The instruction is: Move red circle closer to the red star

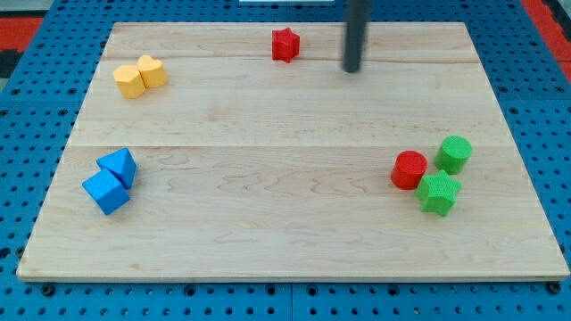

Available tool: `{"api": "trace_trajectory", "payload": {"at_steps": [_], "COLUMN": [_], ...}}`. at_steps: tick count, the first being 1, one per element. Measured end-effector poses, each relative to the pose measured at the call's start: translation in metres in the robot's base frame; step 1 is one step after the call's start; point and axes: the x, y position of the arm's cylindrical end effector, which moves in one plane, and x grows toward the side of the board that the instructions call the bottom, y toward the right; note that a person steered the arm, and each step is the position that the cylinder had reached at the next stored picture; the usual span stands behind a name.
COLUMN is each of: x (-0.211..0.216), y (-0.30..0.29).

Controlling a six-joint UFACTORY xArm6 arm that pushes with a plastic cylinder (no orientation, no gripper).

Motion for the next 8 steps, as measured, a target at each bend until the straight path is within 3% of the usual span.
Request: {"api": "trace_trajectory", "payload": {"at_steps": [1,2,5,7,8], "x": [0.068,0.096,0.185,0.178,0.142], "y": [0.027,0.083,0.074,-0.044,-0.042]}}
